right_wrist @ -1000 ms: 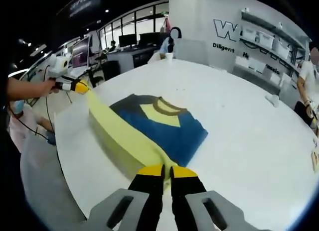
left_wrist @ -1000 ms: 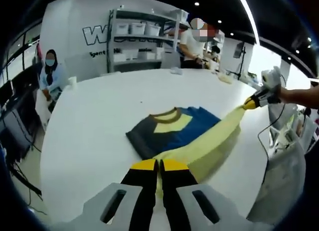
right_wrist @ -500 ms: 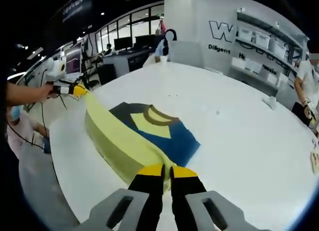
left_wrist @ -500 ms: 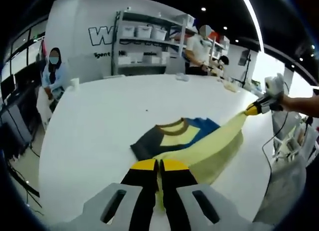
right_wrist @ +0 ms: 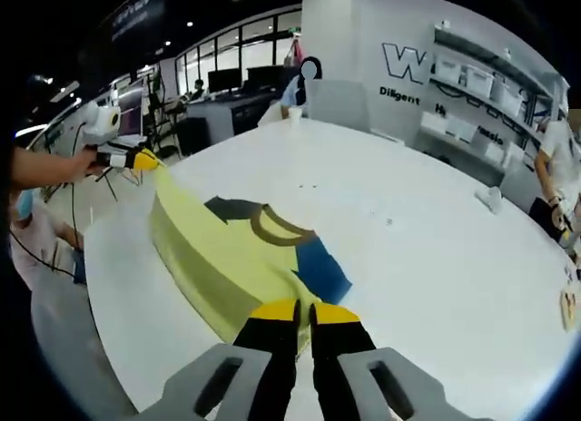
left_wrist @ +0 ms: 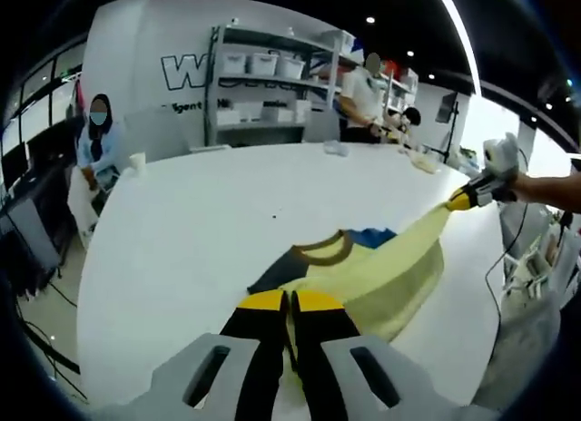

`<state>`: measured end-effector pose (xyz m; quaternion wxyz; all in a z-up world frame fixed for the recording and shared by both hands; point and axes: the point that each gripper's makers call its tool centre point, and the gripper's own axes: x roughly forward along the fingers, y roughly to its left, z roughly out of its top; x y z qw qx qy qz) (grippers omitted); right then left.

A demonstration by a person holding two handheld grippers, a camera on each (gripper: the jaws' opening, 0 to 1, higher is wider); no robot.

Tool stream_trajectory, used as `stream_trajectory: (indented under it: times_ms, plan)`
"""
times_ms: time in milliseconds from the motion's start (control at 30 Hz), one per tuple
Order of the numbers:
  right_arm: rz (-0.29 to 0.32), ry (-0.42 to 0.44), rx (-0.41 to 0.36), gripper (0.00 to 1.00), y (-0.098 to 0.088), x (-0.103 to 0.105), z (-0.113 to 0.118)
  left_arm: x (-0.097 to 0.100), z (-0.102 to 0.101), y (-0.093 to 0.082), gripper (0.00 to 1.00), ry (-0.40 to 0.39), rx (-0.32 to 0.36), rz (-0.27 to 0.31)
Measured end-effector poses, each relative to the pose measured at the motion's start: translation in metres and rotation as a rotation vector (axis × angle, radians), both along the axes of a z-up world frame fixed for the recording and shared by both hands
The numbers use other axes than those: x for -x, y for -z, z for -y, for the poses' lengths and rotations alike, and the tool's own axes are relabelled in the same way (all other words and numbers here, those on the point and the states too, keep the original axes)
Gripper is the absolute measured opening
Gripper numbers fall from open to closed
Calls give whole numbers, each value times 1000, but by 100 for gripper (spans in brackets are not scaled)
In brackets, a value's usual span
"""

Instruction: Fold the garment on the visible template until the final outline fits inside the template.

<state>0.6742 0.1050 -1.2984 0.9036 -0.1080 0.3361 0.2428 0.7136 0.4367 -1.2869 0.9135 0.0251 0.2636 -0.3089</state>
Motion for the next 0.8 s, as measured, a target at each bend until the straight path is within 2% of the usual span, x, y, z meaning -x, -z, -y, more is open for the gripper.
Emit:
stream_trajectory:
  times_ms: [333, 800]
  plan:
    - [23, 6, 5, 0, -10, -9, 2, -18, 5, -12, 1, 2, 10, 21]
    - [14, 9, 11, 0, -5, -34, 1, -36, 0, 2, 1, -30, 17, -21]
